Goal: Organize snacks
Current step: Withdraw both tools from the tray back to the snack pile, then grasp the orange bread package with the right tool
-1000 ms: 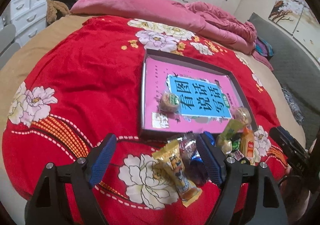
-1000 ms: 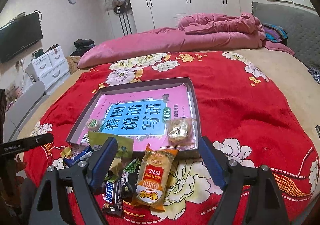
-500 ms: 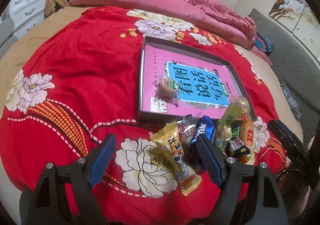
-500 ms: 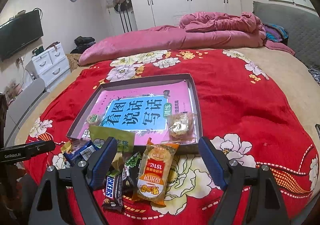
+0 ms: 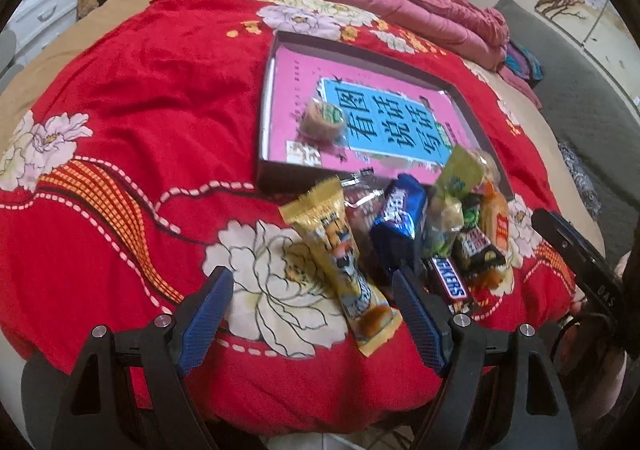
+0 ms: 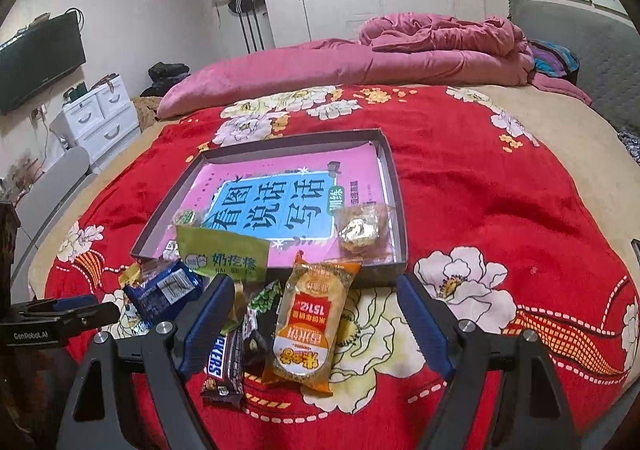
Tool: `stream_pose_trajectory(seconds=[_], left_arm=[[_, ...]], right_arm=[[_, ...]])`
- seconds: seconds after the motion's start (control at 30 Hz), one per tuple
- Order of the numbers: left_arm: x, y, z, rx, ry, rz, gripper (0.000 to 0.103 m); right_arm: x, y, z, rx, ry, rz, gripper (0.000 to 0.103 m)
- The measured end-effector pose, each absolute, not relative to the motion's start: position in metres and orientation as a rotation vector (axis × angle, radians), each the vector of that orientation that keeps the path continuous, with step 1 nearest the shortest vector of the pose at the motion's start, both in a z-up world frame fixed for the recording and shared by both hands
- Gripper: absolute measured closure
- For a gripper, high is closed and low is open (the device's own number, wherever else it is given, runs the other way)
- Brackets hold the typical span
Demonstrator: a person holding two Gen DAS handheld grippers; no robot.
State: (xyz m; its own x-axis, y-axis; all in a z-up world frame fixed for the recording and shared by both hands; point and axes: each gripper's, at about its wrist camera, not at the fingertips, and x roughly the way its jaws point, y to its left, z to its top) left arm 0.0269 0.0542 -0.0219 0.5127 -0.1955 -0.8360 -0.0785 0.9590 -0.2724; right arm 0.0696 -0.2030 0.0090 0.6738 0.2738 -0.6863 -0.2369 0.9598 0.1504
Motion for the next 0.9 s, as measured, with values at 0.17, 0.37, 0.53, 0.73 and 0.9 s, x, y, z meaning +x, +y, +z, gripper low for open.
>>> stream_pose_trajectory(seconds=[0.17,0.37,0.53,0.73,0.9], left_arm=[[0.025,0.05,-0.028,-0.305,1.054,-0.082,0.02],[0.025,0.049,-0.037,-0.325,1.075,-0.078,0.02],[0.026,0.053,-0.039,-0.354,1.065,-0.073,0.021],[0.03,0.05,-0.044,-0.388,1.072,-0.114,0.035],[0.034,0.046,-0.049,-0.397,1.083,-0.13,0.048]], right_arm=[[0.068,-0.203,0.004,0.047,0.8,0.289,0.02],[0.067,-0.203,0.001,0.045,0.81,0.291,0.02],[0.068,-0.203,0.0,0.047,0.815,0.288,0.02],[0.07,-0.204,-0.005,0.05,0.831,0.279,0.02],[0.074,-0.208,-0.011,0.065,0.859,0.273,0.02]])
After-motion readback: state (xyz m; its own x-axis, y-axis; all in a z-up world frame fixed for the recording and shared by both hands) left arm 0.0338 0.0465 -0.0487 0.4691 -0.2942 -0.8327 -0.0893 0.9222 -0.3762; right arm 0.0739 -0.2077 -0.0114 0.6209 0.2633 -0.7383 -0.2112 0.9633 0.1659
